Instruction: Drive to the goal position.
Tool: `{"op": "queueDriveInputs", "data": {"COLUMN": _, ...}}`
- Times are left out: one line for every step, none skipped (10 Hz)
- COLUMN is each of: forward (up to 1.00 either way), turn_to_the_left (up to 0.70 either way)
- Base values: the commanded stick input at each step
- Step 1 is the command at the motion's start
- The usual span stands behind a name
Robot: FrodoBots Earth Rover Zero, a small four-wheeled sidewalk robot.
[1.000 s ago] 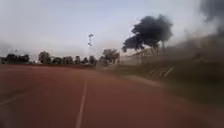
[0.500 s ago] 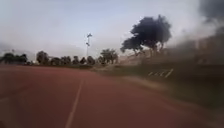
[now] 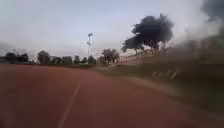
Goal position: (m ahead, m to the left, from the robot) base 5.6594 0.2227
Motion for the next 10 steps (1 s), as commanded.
{"op": "queueDriveInputs", "data": {"forward": 0.7, "turn_to_the_left": 0.0}}
{"op": "queueDriveInputs", "data": {"forward": 0.7, "turn_to_the_left": 0.0}}
{"op": "queueDriveInputs", "data": {"forward": 0.7, "turn_to_the_left": 0.0}}
{"op": "queueDriveInputs", "data": {"forward": 0.7, "turn_to_the_left": 0.0}}
{"op": "queueDriveInputs", "data": {"forward": 0.7, "turn_to_the_left": 0.0}}
{"op": "queueDriveInputs", "data": {"forward": 0.7, "turn_to_the_left": 0.0}}
{"op": "queueDriveInputs", "data": {"forward": 0.7, "turn_to_the_left": 0.0}}
{"op": "queueDriveInputs", "data": {"forward": 0.7, "turn_to_the_left": 0.0}}
{"op": "queueDriveInputs", "data": {"forward": 0.7, "turn_to_the_left": 0.0}}
{"op": "queueDriveInputs", "data": {"forward": 0.7, "turn_to_the_left": 0.0}}
